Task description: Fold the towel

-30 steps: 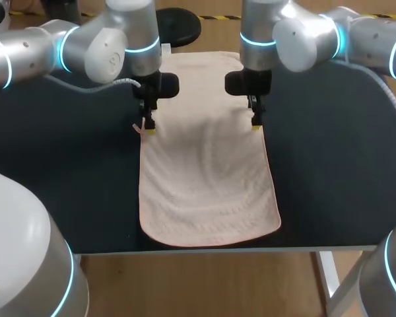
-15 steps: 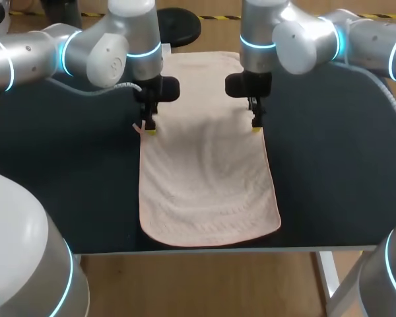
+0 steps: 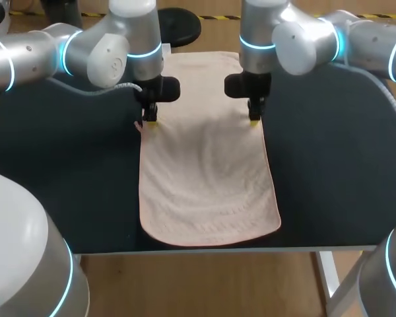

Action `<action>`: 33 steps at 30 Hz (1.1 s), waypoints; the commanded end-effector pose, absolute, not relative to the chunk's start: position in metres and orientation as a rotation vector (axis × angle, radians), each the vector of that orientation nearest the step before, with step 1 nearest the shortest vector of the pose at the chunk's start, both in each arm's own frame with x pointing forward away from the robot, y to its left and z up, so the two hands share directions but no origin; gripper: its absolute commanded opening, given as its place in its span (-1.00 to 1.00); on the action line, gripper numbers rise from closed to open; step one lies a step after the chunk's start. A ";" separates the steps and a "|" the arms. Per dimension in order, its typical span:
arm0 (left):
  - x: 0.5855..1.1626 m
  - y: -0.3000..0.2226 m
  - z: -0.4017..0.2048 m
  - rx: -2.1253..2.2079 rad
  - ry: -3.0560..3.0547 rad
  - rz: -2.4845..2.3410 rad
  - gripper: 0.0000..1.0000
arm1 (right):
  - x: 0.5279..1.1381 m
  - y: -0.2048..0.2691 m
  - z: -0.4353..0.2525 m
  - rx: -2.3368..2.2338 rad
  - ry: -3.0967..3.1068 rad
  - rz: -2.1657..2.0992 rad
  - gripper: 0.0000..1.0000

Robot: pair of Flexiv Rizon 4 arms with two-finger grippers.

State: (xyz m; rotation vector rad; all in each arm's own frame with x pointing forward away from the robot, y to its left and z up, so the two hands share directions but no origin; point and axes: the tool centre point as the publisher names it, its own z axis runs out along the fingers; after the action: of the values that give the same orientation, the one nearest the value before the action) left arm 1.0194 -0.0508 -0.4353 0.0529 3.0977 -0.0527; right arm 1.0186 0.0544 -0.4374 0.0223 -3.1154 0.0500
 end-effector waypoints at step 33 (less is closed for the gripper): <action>1.015 -0.050 -0.434 0.088 3.101 -0.043 -1.00 | 1.020 0.054 -0.443 -0.002 -3.140 -0.001 1.00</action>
State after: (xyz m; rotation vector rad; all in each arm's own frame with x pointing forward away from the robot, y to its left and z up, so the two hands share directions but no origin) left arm 1.0157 -0.0502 -0.4345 0.0840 3.0984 -0.0447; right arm 1.0145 0.0496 -0.4370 -0.0055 -3.1450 -0.0084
